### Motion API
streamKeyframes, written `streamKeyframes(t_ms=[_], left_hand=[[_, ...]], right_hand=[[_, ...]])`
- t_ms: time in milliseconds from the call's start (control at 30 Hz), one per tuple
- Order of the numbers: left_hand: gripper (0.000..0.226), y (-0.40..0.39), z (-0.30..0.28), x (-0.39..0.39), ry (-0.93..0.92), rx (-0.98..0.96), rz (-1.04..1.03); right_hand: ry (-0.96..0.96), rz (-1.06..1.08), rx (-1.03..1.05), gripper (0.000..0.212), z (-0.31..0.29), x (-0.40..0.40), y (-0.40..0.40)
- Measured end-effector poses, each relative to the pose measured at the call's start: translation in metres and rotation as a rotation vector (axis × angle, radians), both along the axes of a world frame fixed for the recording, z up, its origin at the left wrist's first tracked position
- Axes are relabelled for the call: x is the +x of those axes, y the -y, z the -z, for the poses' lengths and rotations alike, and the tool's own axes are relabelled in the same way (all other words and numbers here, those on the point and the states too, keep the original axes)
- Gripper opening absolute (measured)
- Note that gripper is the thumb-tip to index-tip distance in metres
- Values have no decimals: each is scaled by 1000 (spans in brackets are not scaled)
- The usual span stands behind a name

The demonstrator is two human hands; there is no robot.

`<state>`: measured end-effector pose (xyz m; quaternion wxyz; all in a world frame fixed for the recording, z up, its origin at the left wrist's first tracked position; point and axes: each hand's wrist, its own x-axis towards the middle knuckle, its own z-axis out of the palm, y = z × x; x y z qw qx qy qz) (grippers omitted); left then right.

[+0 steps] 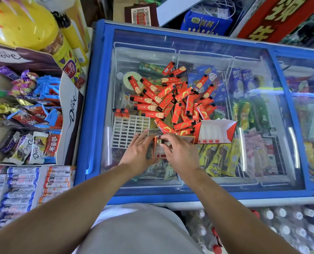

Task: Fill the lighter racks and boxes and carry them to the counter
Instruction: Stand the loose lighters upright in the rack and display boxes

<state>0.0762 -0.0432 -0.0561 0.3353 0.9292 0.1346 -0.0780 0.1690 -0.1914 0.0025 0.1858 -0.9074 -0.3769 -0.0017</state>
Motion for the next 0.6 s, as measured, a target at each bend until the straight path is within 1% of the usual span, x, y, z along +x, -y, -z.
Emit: streamKeyframes(t_ms=[300,433,533,600], left_hand=[[100,1,-4,0,-34,3,3],[101,1,-7,1,-36,4,6],[102,1,-10,2,-66,9,9],[102,2,-16,3,-97,11,15]], right_hand=[[46,21,83,23,-3,5,-2],[14,-24,92,9,-3,11,0],[-3,-64,62,10,-9,12,1],[-66,-9,76,10,-22,27,2]])
